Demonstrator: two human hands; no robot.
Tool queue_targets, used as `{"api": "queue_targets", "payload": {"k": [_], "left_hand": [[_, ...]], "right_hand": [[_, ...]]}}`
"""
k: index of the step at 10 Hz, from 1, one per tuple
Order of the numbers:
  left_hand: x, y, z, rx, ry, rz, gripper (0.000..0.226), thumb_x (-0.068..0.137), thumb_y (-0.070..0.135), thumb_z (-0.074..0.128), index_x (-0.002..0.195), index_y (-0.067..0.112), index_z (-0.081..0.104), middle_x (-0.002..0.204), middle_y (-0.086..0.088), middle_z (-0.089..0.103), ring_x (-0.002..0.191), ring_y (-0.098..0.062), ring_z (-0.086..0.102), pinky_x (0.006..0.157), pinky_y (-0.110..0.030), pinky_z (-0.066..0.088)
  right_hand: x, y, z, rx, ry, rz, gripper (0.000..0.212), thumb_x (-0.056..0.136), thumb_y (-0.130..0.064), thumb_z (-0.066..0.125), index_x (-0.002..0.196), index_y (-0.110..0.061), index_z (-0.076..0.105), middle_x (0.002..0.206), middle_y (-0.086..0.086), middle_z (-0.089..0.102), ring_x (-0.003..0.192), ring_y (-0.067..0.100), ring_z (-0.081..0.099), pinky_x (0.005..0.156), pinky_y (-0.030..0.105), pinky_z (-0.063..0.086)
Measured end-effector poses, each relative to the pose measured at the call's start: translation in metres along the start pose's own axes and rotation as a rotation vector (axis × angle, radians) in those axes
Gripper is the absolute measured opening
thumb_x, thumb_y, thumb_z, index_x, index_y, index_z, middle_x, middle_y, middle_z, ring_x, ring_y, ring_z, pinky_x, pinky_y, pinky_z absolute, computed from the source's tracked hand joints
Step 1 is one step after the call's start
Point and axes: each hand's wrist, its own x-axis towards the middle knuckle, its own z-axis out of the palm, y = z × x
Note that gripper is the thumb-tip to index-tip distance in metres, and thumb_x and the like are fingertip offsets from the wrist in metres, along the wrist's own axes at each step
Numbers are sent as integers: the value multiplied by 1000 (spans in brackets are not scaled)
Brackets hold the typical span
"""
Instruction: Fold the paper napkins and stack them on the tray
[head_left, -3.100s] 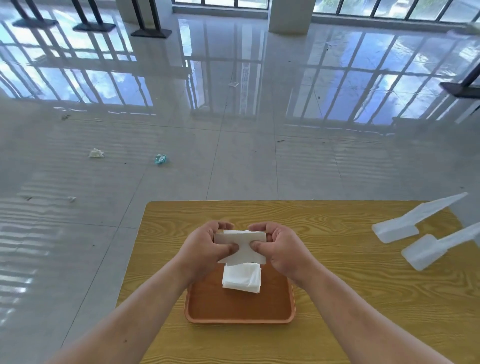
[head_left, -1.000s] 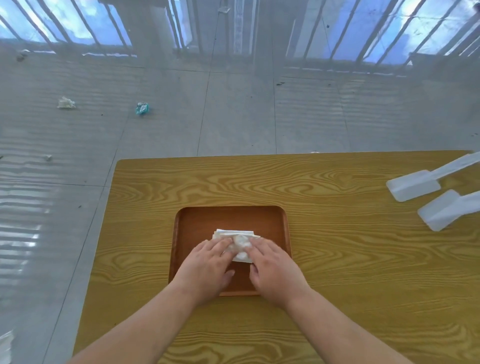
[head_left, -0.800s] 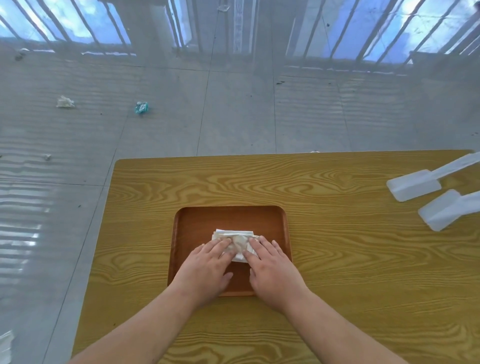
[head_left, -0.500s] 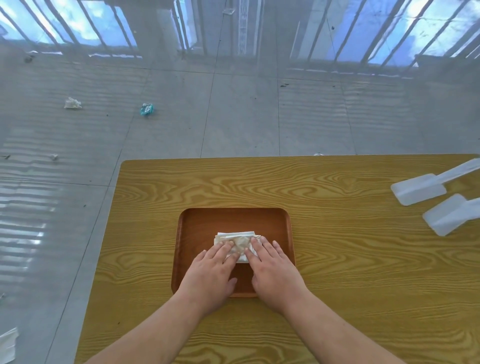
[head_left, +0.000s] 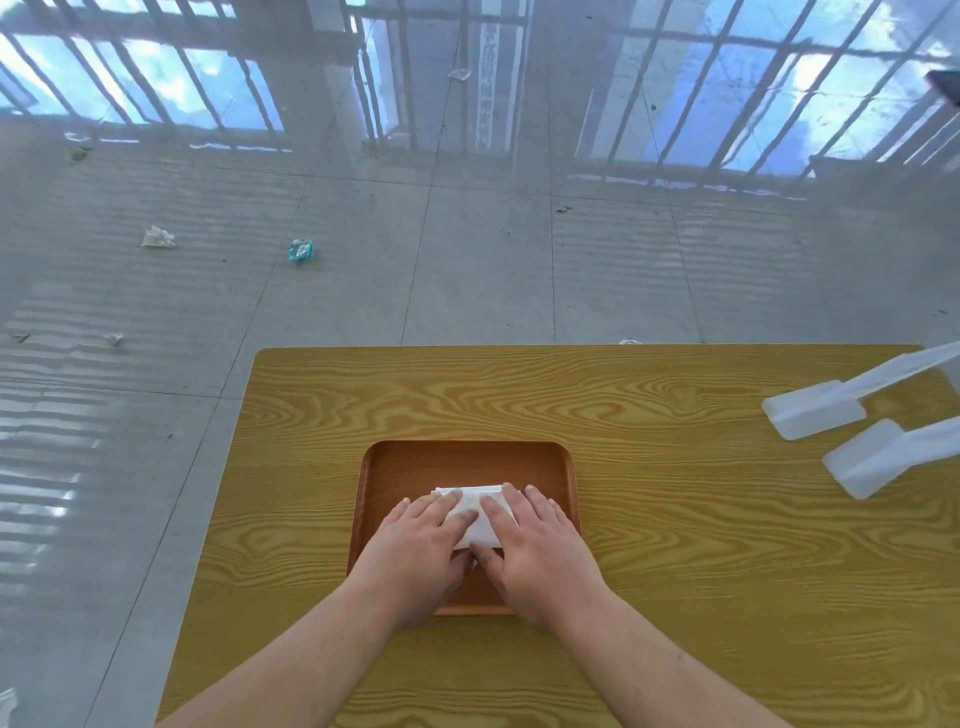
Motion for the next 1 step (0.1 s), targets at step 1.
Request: {"api": "queue_targets", "payload": {"k": [1], "left_hand": [[-3,3,-16,24,18,4,63,104,61,30,162,36,24,175,6,16,160,-16,11,129,-43,6]], "right_hand": [[-3,-4,-18,-9,17,2,75,99,-67,10,165,-31,14,176,6,14,162,30,4,129,47,4]]}}
